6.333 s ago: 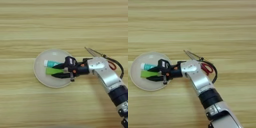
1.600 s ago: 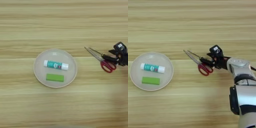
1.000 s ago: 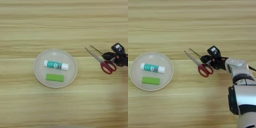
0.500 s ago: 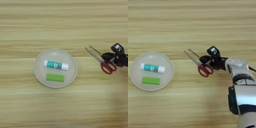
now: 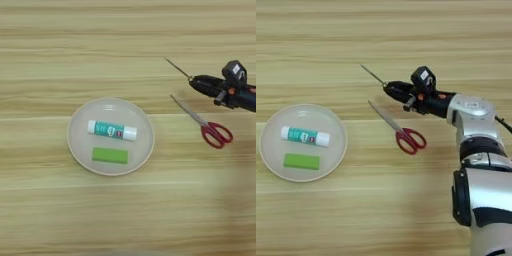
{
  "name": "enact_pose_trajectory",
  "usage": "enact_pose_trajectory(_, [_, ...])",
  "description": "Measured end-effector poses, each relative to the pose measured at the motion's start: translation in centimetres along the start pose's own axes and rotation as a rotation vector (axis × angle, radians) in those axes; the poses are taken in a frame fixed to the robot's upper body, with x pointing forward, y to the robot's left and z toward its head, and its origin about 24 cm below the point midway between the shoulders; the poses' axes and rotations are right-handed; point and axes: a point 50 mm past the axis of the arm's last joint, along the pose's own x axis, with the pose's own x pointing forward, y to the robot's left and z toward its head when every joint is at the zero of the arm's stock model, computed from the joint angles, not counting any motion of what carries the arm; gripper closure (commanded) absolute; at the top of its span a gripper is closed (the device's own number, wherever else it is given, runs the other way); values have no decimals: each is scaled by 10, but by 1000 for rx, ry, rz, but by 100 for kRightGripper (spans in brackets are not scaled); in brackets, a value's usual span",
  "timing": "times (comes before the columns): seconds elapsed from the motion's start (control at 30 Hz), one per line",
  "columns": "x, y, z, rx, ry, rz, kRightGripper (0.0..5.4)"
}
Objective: Move the objects on the table
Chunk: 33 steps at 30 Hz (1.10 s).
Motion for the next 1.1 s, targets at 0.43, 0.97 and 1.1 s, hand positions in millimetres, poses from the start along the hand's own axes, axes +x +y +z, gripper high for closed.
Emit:
enact_pose_trajectory(0.43, [34,91,13,-116,-119,335,459])
enact_pose_trajectory(0.97, [63,135,45,-244,-117,492,459])
enact_pose_trajectory(1.1, [66,139,31,-227,-50,513,459])
